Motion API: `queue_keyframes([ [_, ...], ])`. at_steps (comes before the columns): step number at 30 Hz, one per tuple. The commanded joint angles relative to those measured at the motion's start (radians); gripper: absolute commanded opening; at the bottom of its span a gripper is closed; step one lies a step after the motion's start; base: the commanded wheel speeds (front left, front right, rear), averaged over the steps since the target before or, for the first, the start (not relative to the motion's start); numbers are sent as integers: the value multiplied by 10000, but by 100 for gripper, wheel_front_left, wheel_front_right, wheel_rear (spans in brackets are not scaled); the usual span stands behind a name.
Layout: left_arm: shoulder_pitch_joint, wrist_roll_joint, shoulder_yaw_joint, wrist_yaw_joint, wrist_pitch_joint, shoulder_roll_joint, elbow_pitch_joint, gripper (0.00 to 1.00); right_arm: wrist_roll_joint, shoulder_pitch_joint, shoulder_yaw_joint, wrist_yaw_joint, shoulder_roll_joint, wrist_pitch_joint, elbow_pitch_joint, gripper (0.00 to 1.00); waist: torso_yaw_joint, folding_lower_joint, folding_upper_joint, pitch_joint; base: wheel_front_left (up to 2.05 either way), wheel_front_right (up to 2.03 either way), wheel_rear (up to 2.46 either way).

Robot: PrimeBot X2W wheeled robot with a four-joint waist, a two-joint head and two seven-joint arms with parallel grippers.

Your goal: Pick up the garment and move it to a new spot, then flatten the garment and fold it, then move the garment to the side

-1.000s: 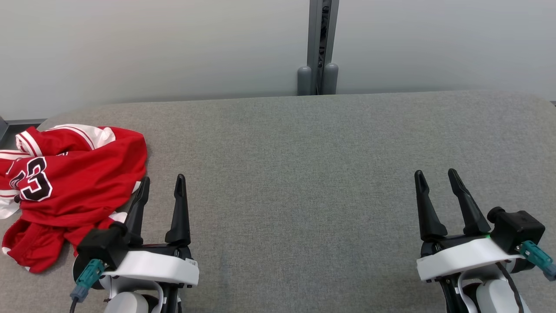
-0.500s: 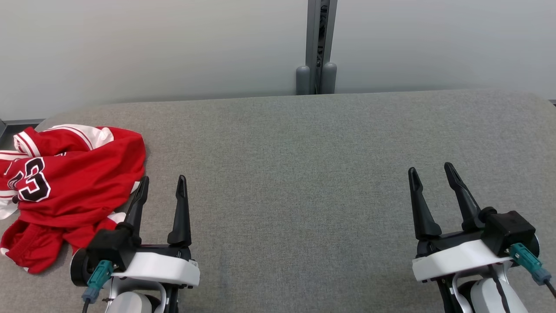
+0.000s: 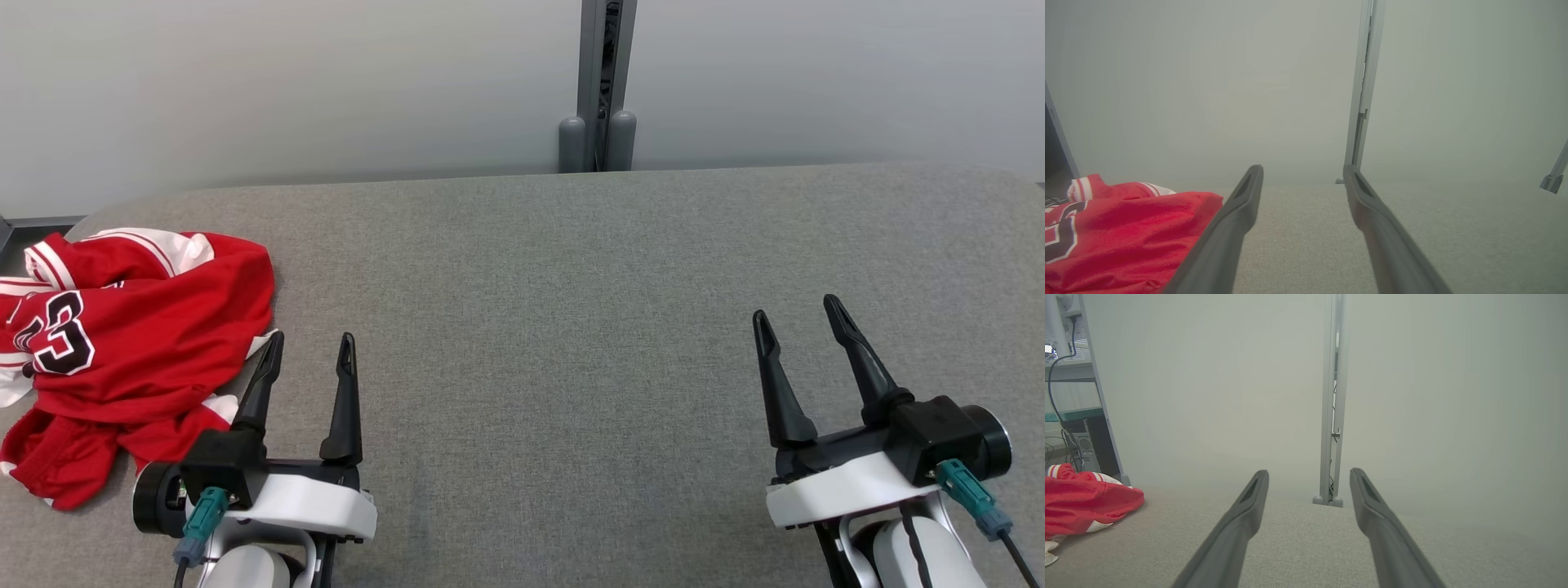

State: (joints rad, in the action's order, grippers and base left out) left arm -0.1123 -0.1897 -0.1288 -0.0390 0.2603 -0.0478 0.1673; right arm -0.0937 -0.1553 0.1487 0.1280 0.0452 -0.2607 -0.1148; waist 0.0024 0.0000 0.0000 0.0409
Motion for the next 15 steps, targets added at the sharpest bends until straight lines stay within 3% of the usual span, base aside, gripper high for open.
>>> queue_keyframes([
  [1, -192, 33, 43, 33, 61, -45, 13, 100, 78, -119, 1, 50, 99, -80, -38, 100, -8, 0, 0, 7, 0, 0, 0],
  [15, -193, -128, 50, 121, 54, -45, 120, 100, -104, -41, -176, 38, 95, -74, -138, 100, -58, 0, 0, -4, 0, 0, 0],
])
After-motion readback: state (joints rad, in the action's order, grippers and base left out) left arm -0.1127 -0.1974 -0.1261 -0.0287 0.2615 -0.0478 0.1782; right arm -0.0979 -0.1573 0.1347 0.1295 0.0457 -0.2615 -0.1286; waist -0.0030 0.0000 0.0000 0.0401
